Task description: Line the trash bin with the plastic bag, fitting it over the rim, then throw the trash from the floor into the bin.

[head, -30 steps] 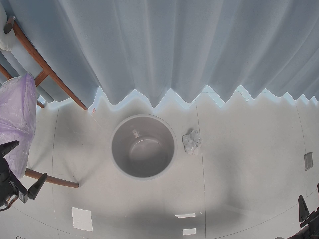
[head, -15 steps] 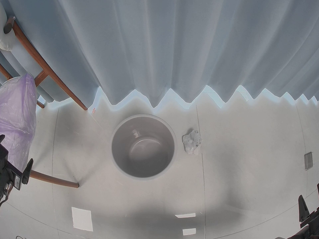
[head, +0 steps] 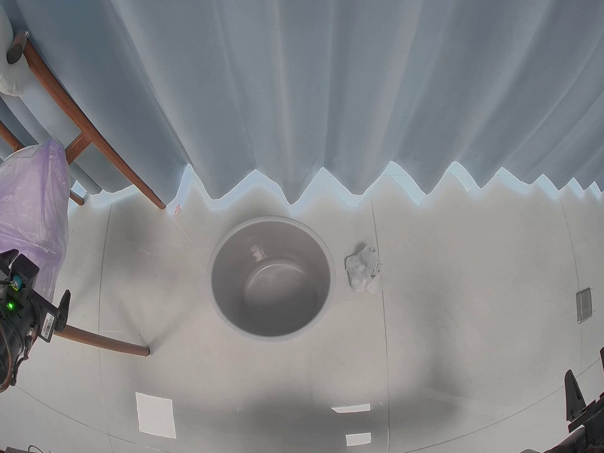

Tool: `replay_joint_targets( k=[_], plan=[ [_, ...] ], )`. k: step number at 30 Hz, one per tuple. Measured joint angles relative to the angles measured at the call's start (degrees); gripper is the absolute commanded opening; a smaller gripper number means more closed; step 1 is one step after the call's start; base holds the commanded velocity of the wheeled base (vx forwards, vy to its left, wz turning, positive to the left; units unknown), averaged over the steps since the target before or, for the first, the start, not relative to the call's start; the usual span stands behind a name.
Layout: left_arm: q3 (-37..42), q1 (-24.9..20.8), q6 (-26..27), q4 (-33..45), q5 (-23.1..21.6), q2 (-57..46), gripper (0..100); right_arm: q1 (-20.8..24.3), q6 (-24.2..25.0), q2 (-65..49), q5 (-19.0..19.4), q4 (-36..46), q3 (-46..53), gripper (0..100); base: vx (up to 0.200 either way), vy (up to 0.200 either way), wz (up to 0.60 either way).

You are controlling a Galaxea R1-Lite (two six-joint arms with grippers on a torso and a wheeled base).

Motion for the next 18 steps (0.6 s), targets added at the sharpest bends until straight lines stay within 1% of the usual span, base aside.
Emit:
replay_joint_targets(
  k=[4, 6, 9, 12, 18],
  plan=[
    [0.0, 2.1, 0.15, -1.88, 0.74, 3.66, 100, 0.0, -0.05, 0.0, 0.02, 0.0, 0.0, 100, 0.0, 0.0, 0.0],
    [-0.3, 2.77, 0.17, -3.99, 1.62, 5.64, 100, 0.0, -0.05, 0.0, 0.02, 0.02, 0.0, 100, 0.0, 0.0, 0.0],
    [-0.6, 3.25, 0.2, -5.56, 2.9, 7.88, 100, 0.0, -0.02, 0.0, 0.05, 0.0, 0.0, 100, 0.0, 0.0, 0.0],
    [-0.79, 3.8, 0.26, -5.88, 3.18, 9.53, 100, 0.0, 0.0, 0.0, 0.05, 0.0, 0.0, 100, 0.0, 0.0, 0.0],
    [-1.62, 4.72, 3.38, -7.91, 3.29, 11.52, 100, 0.0, -0.05, 0.0, 0.05, 0.0, 0.0, 100, 0.0, 0.0, 0.0]
  ],
)
